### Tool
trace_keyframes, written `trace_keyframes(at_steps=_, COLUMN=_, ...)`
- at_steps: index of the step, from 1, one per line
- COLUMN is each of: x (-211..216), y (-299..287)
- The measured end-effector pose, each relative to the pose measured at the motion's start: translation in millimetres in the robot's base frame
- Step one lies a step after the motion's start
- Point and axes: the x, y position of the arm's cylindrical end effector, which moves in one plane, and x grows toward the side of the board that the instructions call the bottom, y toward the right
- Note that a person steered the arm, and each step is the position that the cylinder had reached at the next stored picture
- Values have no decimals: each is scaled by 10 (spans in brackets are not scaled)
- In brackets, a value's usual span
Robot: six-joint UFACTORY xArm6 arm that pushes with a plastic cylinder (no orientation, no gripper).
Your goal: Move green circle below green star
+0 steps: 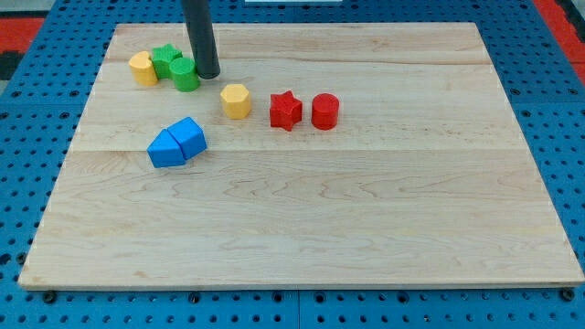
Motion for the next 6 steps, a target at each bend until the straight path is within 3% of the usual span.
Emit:
trace_keyframes(at_steps=2, x=177, y=135)
trace_keyframes(at_steps=4, x=84, y=-534)
trace_keyframes(at_steps=6, x=119, y=-587)
